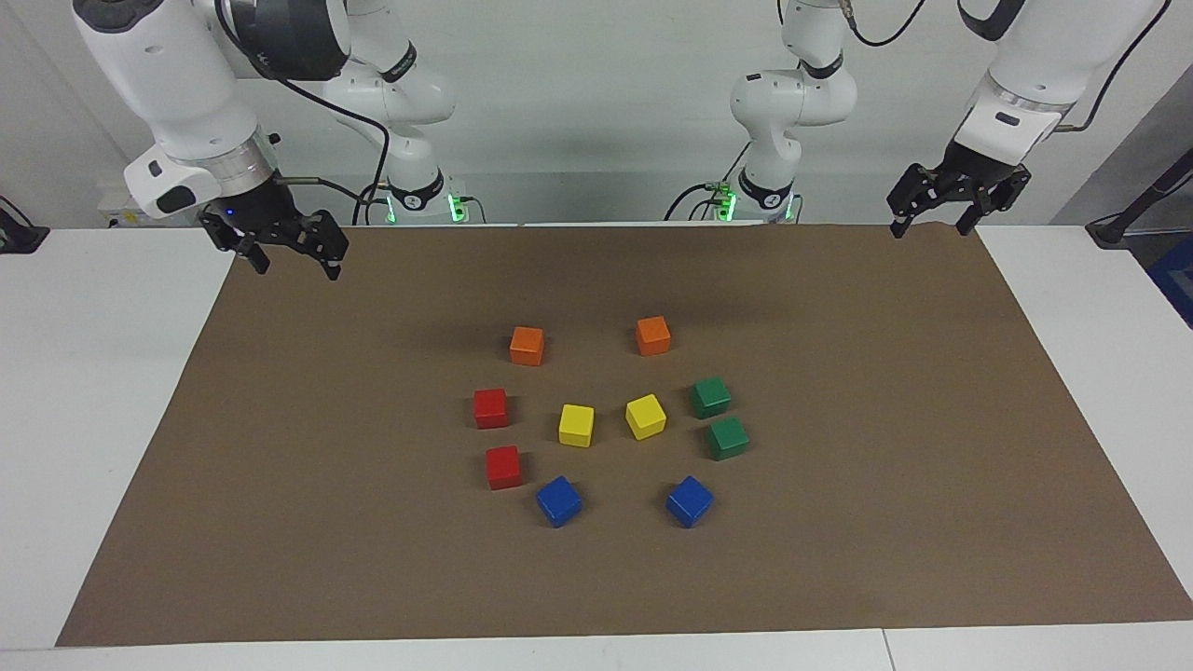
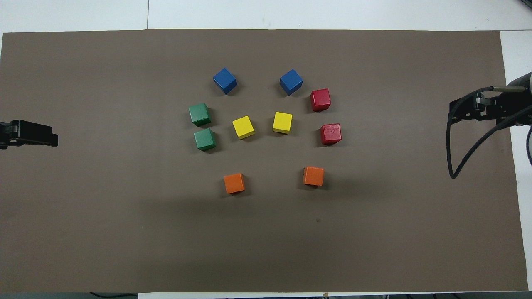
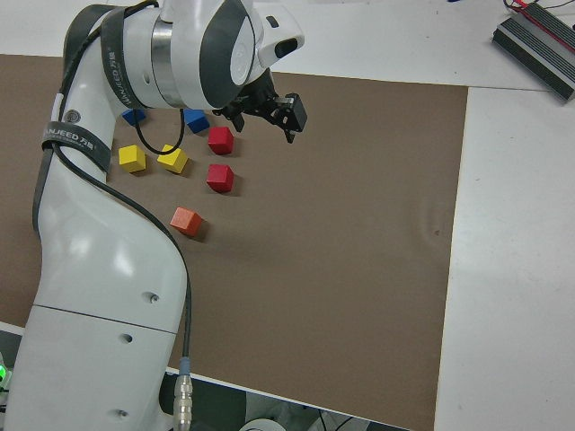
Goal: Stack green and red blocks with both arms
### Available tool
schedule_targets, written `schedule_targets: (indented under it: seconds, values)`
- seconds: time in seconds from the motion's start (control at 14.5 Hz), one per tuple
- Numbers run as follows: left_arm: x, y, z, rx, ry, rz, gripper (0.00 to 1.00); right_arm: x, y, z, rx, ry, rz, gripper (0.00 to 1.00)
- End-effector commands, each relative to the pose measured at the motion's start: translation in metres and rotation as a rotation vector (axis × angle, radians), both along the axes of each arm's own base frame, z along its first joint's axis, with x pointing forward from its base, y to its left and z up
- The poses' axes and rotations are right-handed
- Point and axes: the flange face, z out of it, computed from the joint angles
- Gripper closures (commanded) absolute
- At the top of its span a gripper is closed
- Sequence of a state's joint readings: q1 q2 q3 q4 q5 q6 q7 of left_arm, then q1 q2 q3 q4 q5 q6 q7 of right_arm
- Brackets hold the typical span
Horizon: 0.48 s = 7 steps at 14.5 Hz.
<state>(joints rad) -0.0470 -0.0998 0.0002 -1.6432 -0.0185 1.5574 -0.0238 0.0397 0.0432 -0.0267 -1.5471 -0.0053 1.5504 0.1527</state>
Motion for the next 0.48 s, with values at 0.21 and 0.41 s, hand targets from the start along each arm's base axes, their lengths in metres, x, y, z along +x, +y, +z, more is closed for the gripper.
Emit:
schedule_targets:
  seconds: [0.21,0.41]
  values:
    - [-0.0074,-0.0024,0.0065,-0.014,-0.007,-0.011,0.0,-0.0079,-0.0045,0.0028,0.013,0.005,0.017,0.0]
    - [-0.0096,-0.0014,0.0037,-0.012,0.0,-0.016,0.0,-0.0068,-0.0045,0.0029,0.014,-0.004,0.037,0.0]
